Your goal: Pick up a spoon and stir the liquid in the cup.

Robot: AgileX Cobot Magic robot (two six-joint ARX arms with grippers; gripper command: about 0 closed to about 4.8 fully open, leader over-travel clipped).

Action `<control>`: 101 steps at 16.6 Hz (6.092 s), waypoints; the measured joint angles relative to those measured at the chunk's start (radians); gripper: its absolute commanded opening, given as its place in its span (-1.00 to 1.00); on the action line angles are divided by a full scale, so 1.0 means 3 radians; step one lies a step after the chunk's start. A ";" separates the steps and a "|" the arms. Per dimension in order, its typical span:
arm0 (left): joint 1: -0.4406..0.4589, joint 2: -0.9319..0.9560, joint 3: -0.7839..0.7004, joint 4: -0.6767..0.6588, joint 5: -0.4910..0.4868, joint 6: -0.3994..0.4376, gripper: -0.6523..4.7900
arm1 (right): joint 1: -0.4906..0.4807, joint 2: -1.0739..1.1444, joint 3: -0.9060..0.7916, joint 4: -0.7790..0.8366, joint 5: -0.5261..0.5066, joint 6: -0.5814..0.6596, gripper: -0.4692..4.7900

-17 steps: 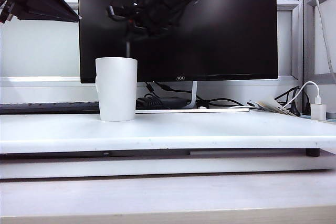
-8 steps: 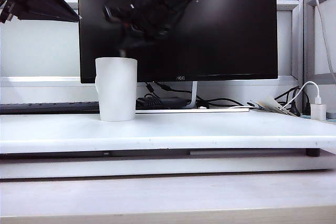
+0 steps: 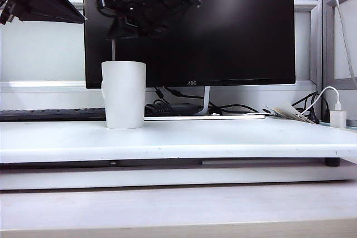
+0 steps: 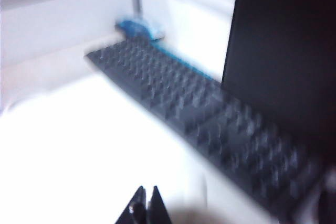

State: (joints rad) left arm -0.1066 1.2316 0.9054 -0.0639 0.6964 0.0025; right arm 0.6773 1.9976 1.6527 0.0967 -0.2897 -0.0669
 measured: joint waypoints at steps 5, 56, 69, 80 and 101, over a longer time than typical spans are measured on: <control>0.0000 -0.0001 0.0000 0.0000 0.0000 0.0000 -0.78 | -0.0142 -0.0078 0.0000 -0.0537 0.0393 -0.0146 -0.85; 0.0000 -0.0001 0.0000 -0.0001 0.0001 0.0000 -0.78 | -0.0097 -0.0070 0.0004 -0.0669 0.0252 -0.0220 -0.85; 0.0000 -0.0003 0.0000 -0.0001 0.0001 0.0000 -0.78 | -0.0290 -0.0089 0.0004 -0.0772 0.0006 -0.0151 -0.85; 0.0000 -0.0004 0.0000 -0.0003 0.0003 0.0000 -0.78 | -0.0304 -0.0163 0.0001 -0.0641 0.0039 -0.0033 -0.85; 0.0001 -0.0004 0.0000 -0.0004 0.0001 0.0000 -0.78 | -0.0102 -0.0122 0.0004 -0.0393 -0.0308 -0.0207 -0.85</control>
State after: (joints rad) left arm -0.1062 1.2304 0.9054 -0.0650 0.6968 0.0025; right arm 0.6468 1.9610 1.6539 -0.0212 -0.3820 -0.1291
